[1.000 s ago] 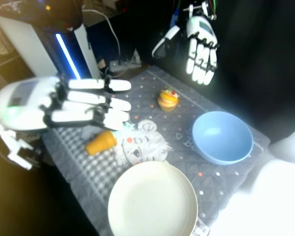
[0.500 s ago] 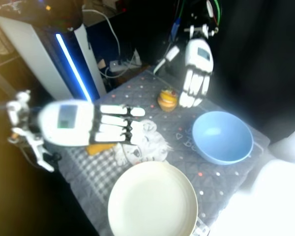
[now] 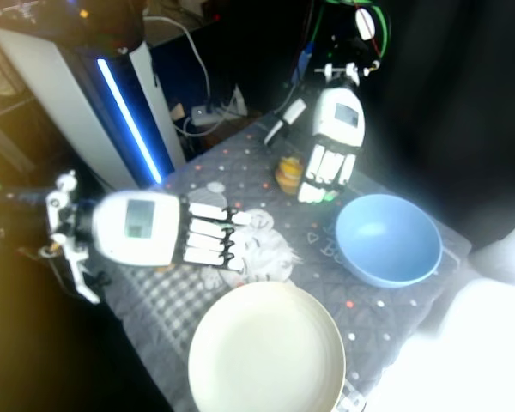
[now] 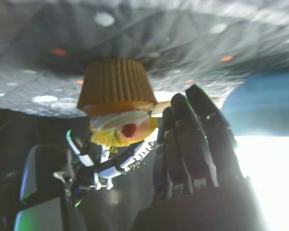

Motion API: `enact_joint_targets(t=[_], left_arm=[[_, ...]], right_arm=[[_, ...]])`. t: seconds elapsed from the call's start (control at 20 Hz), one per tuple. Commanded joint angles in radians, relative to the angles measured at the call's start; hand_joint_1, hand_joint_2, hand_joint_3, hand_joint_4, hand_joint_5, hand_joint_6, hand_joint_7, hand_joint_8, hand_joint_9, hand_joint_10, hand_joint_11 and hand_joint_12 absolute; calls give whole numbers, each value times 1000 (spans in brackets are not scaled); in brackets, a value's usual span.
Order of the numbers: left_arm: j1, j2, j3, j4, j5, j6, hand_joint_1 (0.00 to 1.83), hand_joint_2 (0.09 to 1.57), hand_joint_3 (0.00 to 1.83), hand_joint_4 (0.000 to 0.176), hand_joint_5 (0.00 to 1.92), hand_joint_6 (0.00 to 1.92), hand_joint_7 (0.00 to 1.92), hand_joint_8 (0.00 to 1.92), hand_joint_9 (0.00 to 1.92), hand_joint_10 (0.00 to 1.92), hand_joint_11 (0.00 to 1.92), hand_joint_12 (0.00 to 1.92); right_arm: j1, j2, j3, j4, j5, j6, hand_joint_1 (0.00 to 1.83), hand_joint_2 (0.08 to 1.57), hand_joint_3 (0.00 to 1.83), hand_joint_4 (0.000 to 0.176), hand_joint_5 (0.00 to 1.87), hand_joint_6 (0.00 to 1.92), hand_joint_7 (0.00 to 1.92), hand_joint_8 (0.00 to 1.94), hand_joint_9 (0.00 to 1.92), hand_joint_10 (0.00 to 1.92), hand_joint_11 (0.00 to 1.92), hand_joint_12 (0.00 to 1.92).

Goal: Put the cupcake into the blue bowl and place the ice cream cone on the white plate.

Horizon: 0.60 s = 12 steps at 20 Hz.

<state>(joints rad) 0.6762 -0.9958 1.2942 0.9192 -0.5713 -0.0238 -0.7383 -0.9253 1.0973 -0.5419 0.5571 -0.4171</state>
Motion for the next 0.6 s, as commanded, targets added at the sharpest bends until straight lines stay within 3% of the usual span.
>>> enact_joint_targets(t=[0.0, 0.15, 0.35, 0.45, 0.55], left_arm=[[-14, -7, 1, -36, -70, -12, 778, 782, 0, 0, 333, 1, 466, 2, 523, 2, 237, 828], [-13, -13, 2, -26, -65, -15, 821, 768, 0, 0, 357, 0, 486, 0, 559, 3, 335, 749], [-13, -22, 5, -9, -61, -25, 817, 773, 2, 0, 373, 4, 488, 4, 559, 5, 306, 718], [-13, -23, 5, -8, -59, -25, 821, 770, 1, 0, 381, 2, 497, 4, 570, 6, 266, 826], [-13, -23, 5, -6, -57, -25, 834, 778, 0, 0, 381, 2, 518, 5, 588, 5, 262, 870]], right_arm=[[14, -3, 3, 22, 86, 8, 694, 593, 1, 0, 300, 24, 506, 17, 475, 10, 416, 235], [13, -6, 3, 5, 69, 14, 687, 614, 6, 0, 374, 15, 558, 14, 540, 23, 435, 234], [13, -11, 4, -14, 54, 24, 734, 638, 6, 0, 419, 9, 571, 0, 548, 2, 455, 231], [13, -13, 6, -19, 46, 24, 744, 646, 7, 0, 439, 14, 580, 4, 565, 8, 468, 241], [12, -19, 11, -24, 34, 24, 771, 662, 0, 0, 440, 1, 548, 2, 586, 0, 437, 423]])
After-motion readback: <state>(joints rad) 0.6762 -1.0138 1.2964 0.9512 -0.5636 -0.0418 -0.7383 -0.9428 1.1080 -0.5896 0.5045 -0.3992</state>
